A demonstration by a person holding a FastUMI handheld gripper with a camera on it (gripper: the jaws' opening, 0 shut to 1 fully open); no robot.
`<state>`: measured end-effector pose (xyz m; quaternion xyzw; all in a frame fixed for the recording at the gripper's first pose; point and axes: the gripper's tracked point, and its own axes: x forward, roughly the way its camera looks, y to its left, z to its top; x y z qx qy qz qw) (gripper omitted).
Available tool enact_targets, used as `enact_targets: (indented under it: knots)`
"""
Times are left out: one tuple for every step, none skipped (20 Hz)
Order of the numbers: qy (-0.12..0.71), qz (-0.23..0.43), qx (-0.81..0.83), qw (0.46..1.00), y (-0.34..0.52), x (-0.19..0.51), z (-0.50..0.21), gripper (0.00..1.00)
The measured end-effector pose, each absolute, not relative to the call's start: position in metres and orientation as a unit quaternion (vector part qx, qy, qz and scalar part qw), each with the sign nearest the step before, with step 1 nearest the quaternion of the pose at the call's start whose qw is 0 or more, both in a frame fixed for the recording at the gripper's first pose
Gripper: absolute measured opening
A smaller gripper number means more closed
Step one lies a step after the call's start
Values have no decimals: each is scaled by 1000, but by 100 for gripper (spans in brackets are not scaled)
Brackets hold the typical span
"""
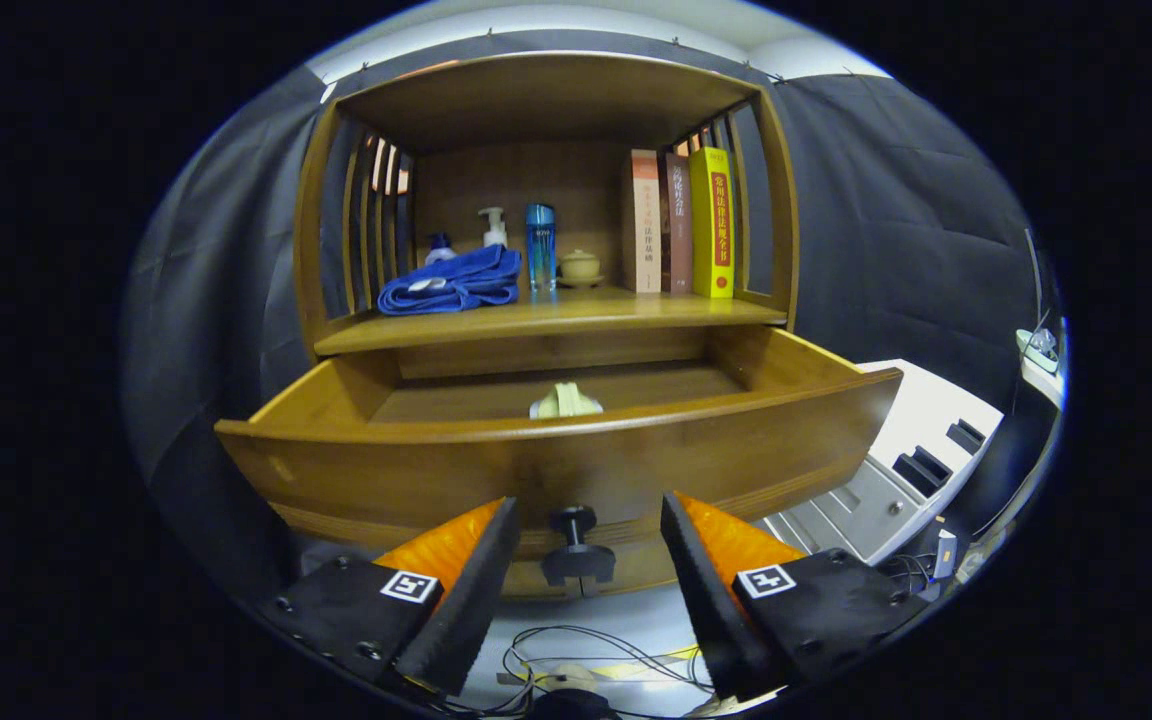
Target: Pull open the drawer, take out the items inside it, and place them on the countertop above the cabinet.
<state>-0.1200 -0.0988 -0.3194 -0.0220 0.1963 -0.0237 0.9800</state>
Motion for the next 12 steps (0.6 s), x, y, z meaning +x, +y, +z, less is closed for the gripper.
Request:
enact_targets:
  knots:
    - [195,-23,-18,980,-98,-121,-312,98]
    - [194,-22,-15,981,-99,-122,-305,99]
    - [193,-24,-12,981,-100,-122,-297,99]
    - [191,-24,-10,981,-101,-123,-289,99]
    - [189,-25,-10,982,-102,-123,-281,98]
    - [189,-26,-11,982,-104,-123,-273,98]
    - [188,-26,-14,982,-105,-123,-265,98]
    - [187,-25,-18,982,-105,-122,-257,98]
    - [185,-23,-22,982,-104,-120,-249,98]
    - [184,-20,-27,982,-103,-118,-241,98]
    - [181,-17,-31,983,-101,-113,-235,98]
    - [179,-15,-36,983,-100,-108,-228,98]
